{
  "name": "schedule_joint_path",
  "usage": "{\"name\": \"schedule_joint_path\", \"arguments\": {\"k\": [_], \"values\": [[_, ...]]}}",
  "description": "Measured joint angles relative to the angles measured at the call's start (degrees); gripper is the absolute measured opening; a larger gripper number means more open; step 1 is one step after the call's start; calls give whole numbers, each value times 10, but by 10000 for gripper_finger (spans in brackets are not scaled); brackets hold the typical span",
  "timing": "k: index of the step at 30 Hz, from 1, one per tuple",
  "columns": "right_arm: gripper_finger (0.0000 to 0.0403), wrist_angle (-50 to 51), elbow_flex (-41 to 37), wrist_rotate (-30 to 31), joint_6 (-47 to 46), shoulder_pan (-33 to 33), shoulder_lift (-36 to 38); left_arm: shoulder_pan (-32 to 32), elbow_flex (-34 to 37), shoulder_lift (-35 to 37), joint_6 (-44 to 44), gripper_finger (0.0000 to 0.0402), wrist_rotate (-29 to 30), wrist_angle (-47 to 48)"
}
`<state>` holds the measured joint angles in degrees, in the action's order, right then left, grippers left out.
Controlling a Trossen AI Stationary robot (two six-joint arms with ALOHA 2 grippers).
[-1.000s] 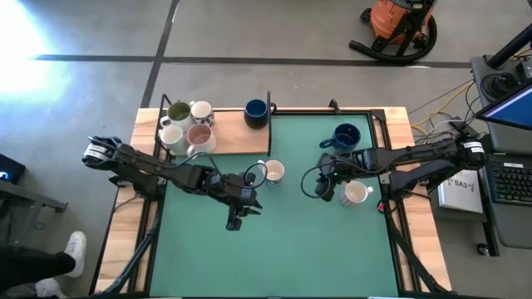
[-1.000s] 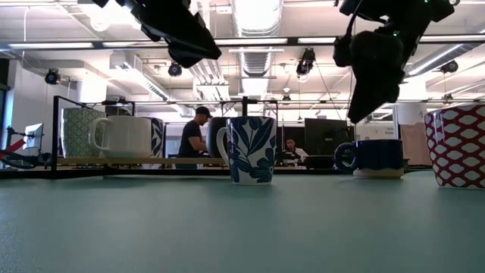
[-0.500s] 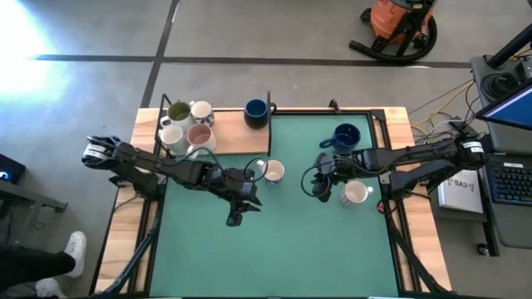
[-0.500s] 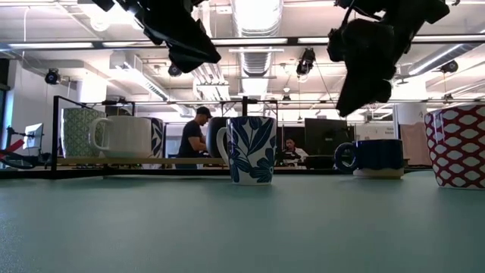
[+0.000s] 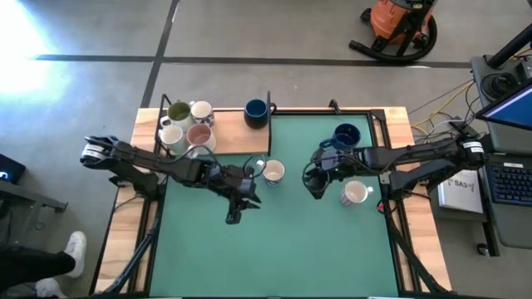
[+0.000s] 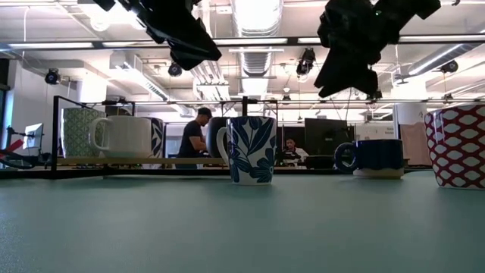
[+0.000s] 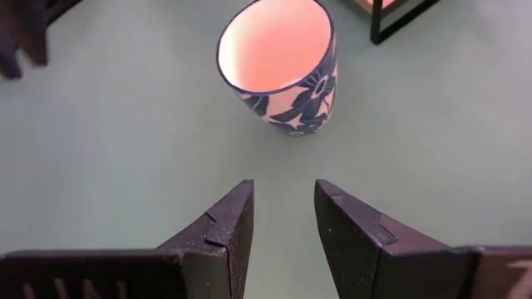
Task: Place coffee mugs
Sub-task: Move the blue mug to the center of the table
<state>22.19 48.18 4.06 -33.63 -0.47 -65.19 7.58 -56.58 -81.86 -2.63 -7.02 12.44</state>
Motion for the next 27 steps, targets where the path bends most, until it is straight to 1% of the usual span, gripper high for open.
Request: {"name": "schedule_joint_path", "arguments": {"k": [2,5,8,10,13,15,19,20,23,27], "values": [[118,31,16,0,5,0,0,-9,0,3,0,68,0,0],[118,138,56,8,18,6,0,-16,0,4,3,68,-1,0],[118,245,91,61,21,23,0,-22,0,6,9,68,-3,0],[118,299,105,95,21,44,0,-25,0,6,15,68,-3,0],[118,361,109,108,15,98,0,-29,0,7,21,68,-2,0],[118,372,101,104,17,142,0,-31,0,8,25,68,-2,1],[118,370,85,53,71,224,-1,-34,0,13,33,68,-2,12],[118,368,84,49,84,241,-2,-34,0,14,33,68,-2,17],[118,364,83,49,119,284,-3,-35,0,20,34,68,-1,31],[118,355,82,45,150,321,-3,-37,0,26,34,68,0,46]]}}
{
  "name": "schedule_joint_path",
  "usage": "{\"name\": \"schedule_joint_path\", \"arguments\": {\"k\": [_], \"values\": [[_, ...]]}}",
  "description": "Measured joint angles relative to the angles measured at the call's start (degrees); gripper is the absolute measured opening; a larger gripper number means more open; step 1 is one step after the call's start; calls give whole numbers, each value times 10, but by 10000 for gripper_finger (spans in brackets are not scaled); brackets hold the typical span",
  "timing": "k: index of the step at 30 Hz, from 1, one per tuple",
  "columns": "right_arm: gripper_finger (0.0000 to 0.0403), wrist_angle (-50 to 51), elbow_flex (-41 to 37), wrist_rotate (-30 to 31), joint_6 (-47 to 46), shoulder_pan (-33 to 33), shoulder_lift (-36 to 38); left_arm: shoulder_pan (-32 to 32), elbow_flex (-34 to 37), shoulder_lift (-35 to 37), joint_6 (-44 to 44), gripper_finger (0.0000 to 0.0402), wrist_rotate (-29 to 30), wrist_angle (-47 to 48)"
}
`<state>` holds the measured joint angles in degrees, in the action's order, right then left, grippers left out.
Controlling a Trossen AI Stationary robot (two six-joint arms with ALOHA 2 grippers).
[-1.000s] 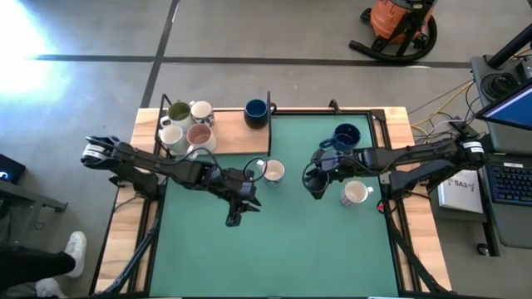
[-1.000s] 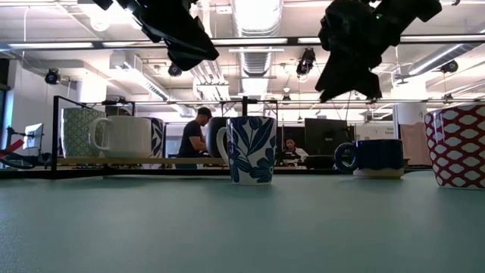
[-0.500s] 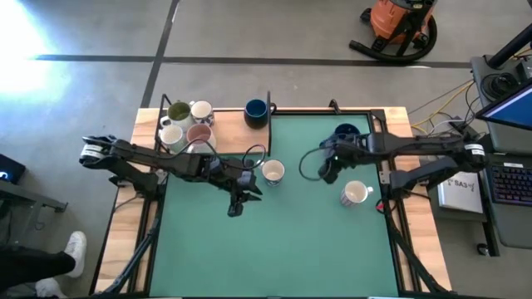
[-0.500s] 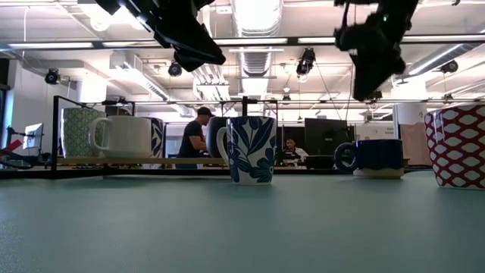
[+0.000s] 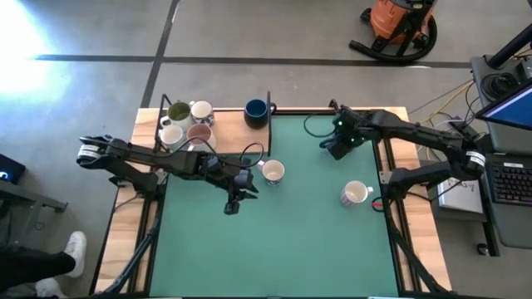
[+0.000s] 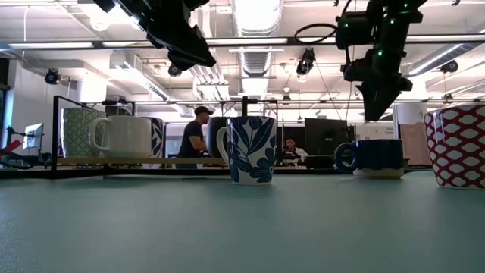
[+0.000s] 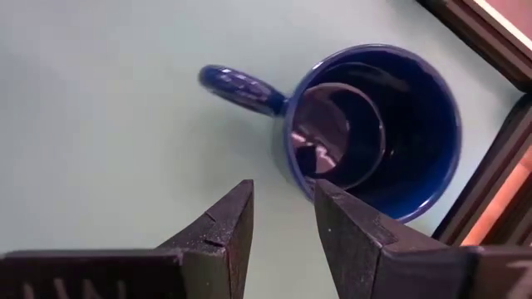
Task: Place coffee mugs
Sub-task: Move the blue mug to the center of the table
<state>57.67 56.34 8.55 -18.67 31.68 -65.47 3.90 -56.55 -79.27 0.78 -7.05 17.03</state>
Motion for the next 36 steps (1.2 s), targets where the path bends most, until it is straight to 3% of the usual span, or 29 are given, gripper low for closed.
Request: {"name": "schedule_joint_path", "arguments": {"k": [19,23,28,36], "values": [[116,-43,-5,-12,114,55,-171,-16,0,16,0,68,5,56],[91,-47,-5,-71,119,54,-187,-18,0,16,0,68,5,59],[25,-45,-5,-116,108,47,-194,-19,0,16,-1,68,5,59],[16,-48,24,-152,45,-25,-195,-19,0,16,-12,68,5,59]]}}
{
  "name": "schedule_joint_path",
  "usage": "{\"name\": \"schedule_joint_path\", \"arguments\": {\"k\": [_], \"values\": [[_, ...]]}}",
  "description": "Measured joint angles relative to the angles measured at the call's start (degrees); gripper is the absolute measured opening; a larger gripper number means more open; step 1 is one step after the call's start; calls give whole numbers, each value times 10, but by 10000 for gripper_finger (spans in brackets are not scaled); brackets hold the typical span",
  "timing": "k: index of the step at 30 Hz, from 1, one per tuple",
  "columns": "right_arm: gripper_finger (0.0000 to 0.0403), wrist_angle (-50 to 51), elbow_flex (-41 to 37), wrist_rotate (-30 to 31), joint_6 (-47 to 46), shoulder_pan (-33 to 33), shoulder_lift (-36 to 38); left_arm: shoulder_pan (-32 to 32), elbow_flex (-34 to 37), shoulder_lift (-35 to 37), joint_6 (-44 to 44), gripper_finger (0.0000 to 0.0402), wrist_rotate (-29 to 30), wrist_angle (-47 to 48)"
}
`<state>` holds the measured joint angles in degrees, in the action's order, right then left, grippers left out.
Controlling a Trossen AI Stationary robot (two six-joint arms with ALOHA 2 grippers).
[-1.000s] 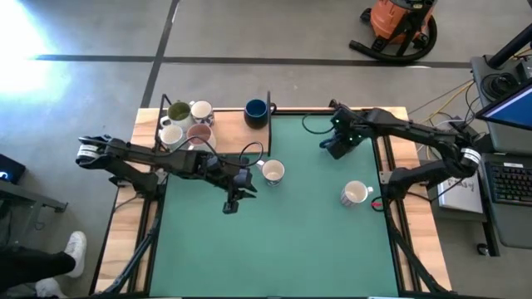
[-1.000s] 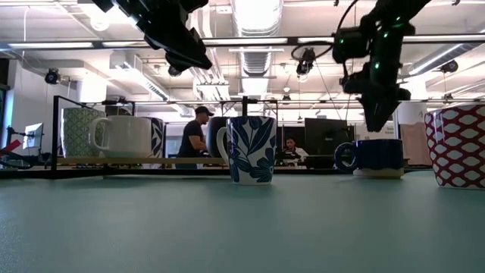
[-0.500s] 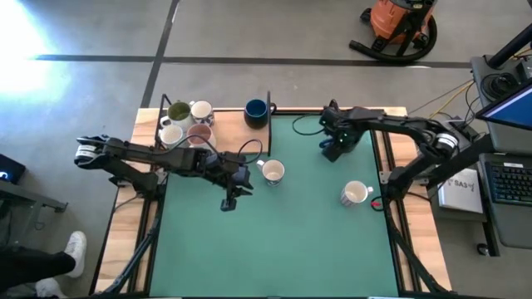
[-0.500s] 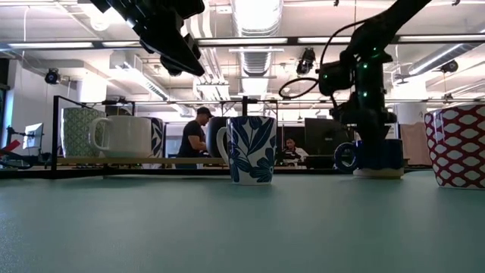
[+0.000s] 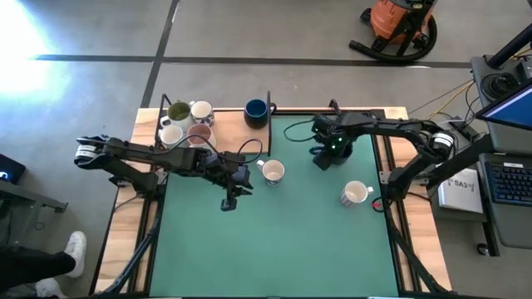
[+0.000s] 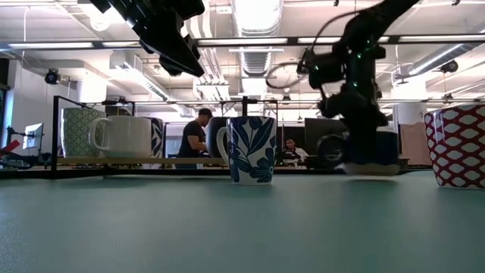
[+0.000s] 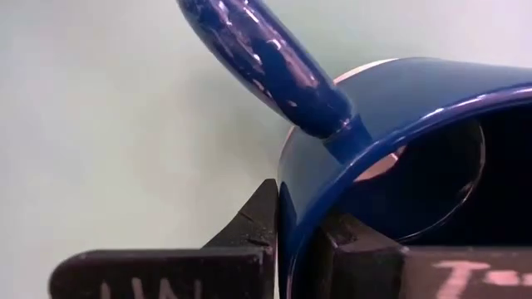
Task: Place coffee mugs
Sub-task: Move the blue mug to the center of the table
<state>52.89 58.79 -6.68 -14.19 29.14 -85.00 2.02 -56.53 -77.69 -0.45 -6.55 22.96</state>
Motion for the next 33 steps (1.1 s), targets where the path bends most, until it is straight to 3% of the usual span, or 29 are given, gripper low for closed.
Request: {"name": "schedule_joint_path", "arguments": {"k": [7,13,22,33], "values": [[15,-33,59,2,-52,-98,-18,1,0,0,0,68,0,6],[14,-50,106,8,-55,-144,-69,9,0,0,1,68,0,20],[35,-48,148,12,-26,-150,-127,17,1,0,0,68,-1,41],[85,-32,159,9,-24,-154,-77,17,1,0,-1,68,0,41]]}}
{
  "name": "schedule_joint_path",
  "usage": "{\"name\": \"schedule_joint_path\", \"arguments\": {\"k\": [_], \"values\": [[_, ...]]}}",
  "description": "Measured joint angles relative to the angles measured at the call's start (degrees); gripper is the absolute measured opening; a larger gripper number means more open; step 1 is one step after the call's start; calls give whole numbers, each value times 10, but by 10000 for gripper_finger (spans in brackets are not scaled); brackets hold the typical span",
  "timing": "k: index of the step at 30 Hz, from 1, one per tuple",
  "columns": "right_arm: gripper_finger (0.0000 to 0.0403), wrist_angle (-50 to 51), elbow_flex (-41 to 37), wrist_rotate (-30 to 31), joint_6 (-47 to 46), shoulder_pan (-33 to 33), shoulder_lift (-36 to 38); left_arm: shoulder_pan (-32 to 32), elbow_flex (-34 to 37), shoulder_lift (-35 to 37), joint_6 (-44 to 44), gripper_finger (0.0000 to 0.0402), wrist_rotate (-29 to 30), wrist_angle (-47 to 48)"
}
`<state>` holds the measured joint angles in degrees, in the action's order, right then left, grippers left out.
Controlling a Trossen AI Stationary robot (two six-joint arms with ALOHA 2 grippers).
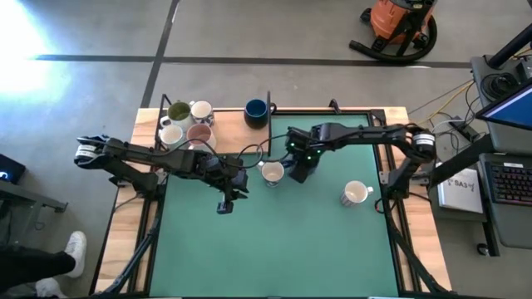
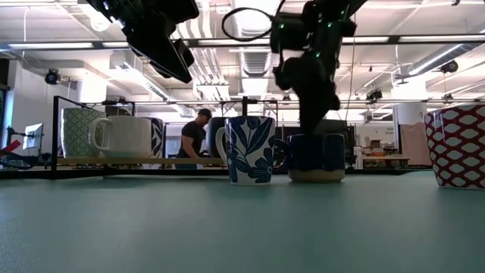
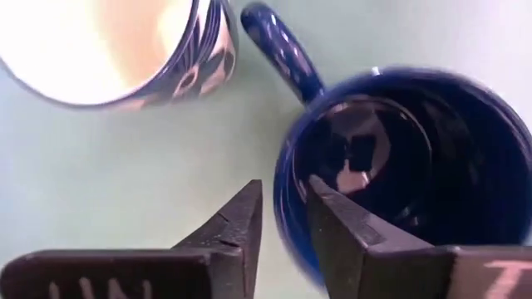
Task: Place coffee mugs
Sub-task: Move the blue mug to the center of the table, then put the red patterned mug on the shelf
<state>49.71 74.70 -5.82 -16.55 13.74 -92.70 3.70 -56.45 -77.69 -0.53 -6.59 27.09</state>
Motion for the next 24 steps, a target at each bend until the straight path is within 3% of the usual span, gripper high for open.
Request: {"name": "schedule_joint_path", "arguments": {"k": [5,10,16,24], "values": [[104,63,-1,1,-42,-18,55,0,0,0,-5,68,0,-1],[102,97,-6,3,-130,-76,87,0,6,0,-4,68,1,-16],[95,207,-6,72,-279,-160,107,0,32,0,-4,68,1,-69],[116,307,-12,73,-420,-242,110,2,44,0,10,68,0,-109]]}}
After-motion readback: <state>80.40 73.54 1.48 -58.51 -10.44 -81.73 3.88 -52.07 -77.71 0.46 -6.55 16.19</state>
